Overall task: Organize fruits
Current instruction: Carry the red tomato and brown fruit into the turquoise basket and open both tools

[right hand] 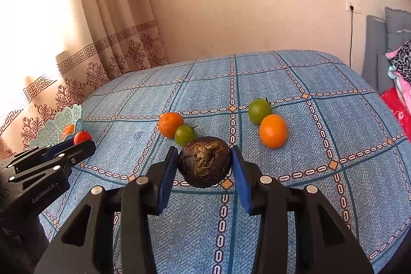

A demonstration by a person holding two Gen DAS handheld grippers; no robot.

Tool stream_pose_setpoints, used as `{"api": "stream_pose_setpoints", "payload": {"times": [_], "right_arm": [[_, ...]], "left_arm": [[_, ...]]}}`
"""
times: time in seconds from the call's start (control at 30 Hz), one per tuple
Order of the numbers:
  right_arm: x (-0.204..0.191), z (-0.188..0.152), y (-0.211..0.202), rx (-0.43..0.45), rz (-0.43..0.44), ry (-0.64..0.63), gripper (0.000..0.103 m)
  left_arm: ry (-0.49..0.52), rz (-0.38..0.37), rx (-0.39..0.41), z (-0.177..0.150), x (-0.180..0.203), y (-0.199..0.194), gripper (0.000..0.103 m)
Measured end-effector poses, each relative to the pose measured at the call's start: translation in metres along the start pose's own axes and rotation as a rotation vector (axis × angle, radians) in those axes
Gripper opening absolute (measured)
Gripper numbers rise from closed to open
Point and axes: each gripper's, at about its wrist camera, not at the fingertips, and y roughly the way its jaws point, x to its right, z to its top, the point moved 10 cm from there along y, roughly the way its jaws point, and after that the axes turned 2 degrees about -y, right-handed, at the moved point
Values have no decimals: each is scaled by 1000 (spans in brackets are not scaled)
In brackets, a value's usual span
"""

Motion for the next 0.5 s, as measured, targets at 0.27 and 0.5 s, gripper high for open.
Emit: {"api": "stream_pose_setpoints", "payload": {"times": [0.27,0.5], "right_arm": [[-32,1,-7,4,32,-51,42],[-63,8,-14,-4,55,-72,42]], "left_arm": [[-41,47,41,2,-37,-22,27],[-85,86,76,7,-74,-41,27]]}}
